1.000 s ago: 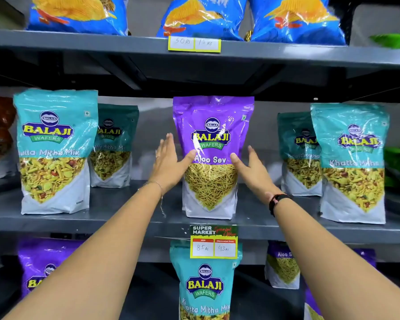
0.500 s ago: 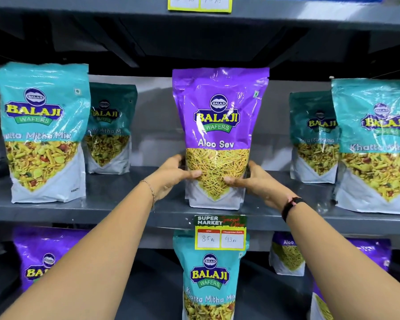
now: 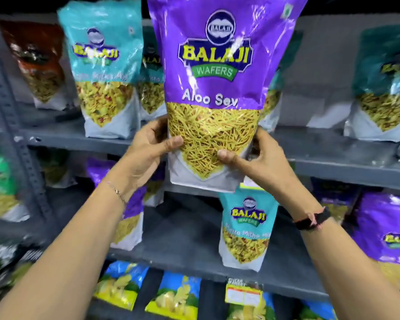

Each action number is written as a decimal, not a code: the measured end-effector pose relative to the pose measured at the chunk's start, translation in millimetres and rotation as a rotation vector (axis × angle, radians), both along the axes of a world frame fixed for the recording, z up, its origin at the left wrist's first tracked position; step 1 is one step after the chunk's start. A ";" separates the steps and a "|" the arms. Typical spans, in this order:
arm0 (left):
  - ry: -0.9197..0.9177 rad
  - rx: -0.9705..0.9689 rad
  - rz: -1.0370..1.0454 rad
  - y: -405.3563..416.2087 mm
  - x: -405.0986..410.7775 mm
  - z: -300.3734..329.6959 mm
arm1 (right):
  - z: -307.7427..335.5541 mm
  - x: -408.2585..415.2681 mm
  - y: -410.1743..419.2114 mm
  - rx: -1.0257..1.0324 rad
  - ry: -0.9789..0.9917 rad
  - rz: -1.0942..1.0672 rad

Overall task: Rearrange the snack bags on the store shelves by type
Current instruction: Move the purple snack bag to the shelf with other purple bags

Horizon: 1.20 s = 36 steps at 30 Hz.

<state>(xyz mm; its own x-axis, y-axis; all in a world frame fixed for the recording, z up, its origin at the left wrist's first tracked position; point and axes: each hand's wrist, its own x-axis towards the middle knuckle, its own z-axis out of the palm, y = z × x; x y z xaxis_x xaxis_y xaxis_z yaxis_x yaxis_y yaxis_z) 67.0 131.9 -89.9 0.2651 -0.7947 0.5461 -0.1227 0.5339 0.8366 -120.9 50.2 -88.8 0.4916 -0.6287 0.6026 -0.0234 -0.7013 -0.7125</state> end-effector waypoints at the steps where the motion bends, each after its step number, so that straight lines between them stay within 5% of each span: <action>1: 0.013 0.011 0.020 10.4 6.0 -8.6 | -9.7 7.4 7.6 -0.003 0.012 -0.007; 19: -0.012 0.517 0.220 -7.5 63.2 -255.3 | -262.5 80.7 -30.0 0.353 0.369 -0.046; 36: 0.001 0.583 0.232 -84.6 86.3 -300.2 | -310.6 116.1 -89.8 0.413 0.356 -0.096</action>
<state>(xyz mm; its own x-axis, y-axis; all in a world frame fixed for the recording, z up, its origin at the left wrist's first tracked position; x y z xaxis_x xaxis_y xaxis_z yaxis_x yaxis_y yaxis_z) 153.3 47.3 -390.1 0.4666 -0.8836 0.0400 -0.1799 -0.0505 0.9824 -4.8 -39.6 -399.5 0.5486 -0.8296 0.1037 -0.3632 -0.3481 -0.8643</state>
